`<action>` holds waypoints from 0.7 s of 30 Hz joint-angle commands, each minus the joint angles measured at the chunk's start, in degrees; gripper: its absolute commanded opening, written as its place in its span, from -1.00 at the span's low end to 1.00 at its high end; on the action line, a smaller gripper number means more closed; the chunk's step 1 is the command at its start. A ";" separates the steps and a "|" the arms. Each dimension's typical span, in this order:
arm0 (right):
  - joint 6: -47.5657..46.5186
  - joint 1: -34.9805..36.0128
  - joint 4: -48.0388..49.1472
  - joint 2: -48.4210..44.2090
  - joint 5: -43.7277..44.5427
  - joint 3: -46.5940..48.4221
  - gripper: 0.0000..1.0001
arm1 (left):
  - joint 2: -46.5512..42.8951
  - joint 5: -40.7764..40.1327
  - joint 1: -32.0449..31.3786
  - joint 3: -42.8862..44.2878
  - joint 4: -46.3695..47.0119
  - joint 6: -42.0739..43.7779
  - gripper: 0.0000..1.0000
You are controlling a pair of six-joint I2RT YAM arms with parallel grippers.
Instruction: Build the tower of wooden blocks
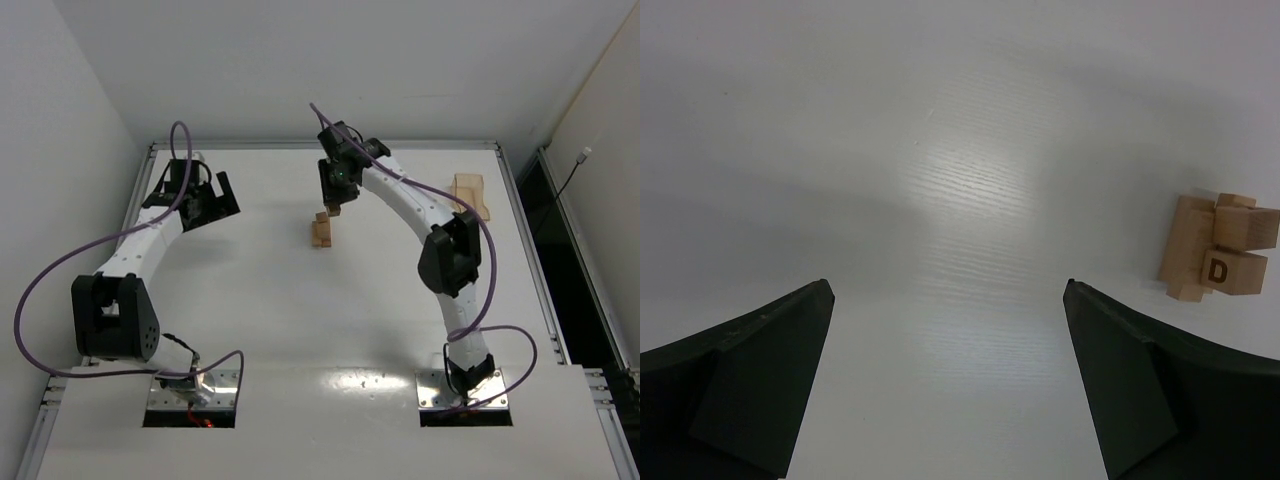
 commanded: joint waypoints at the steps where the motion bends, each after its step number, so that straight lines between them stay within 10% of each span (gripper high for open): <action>1: 8.96 1.08 -3.87 1.13 3.92 3.43 -1.00 | 0.39 -0.01 0.36 2.73 0.85 -0.64 1.00; 21: 16.62 2.93 -2.82 8.15 4.46 6.15 -1.00 | 0.92 0.52 0.36 2.73 0.85 -0.64 1.00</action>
